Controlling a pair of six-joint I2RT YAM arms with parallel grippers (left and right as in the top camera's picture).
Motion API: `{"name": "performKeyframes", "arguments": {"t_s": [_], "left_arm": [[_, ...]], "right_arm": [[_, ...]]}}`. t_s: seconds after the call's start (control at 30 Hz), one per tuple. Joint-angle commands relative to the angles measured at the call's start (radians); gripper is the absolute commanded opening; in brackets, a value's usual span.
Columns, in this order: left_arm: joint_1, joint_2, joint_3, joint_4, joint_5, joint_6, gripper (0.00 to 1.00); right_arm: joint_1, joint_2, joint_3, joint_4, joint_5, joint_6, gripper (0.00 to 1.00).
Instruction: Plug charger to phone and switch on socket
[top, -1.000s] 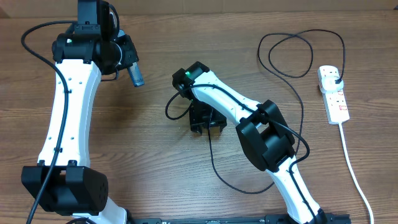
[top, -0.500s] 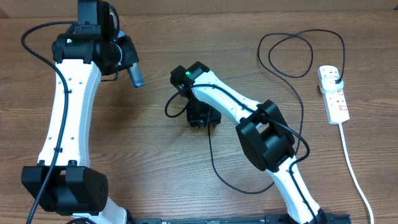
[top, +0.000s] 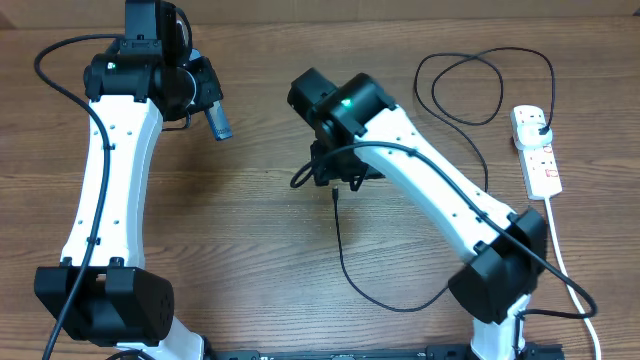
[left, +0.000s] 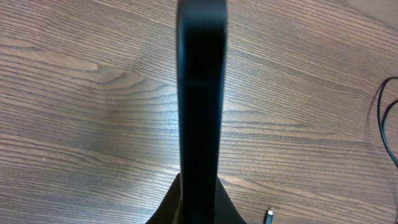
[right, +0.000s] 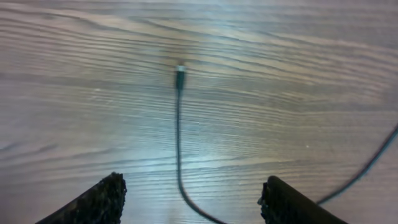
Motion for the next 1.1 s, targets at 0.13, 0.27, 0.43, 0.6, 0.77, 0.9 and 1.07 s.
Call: {"name": "performKeyframes", "arguments": {"t_s": [0.13,0.27,0.43,0.6,0.77,0.9,1.07], "left_arm": [[-0.006,-0.002,0.006,0.0,0.008,-0.017,0.04],[-0.006,-0.002,0.006,-0.002,0.028,-0.018,0.04],[-0.006,-0.002,0.006,-0.004,0.031,-0.017,0.04],[-0.006,-0.002,0.006,-0.005,0.031,-0.017,0.04],[-0.006,-0.002,0.006,-0.004,0.031,-0.017,0.04],[-0.006,-0.002,0.006,-0.004,0.031,-0.017,0.04],[-0.006,-0.002,0.006,-0.004,0.031,-0.017,0.04]], "right_arm": [[-0.007,0.029,-0.288,0.291,-0.148,-0.043,0.72],[-0.007,0.029,-0.414,0.414,-0.137,0.016,0.69],[-0.008,0.047,-0.462,0.481,-0.069,0.043,0.63],[-0.009,0.093,-0.462,0.501,-0.069,0.032,0.61],[-0.011,0.104,-0.462,0.541,-0.069,0.033,0.55],[-0.024,0.113,-0.462,0.552,-0.069,0.033,0.53],[-0.041,0.155,-0.462,0.558,-0.069,0.033,0.49]]}}
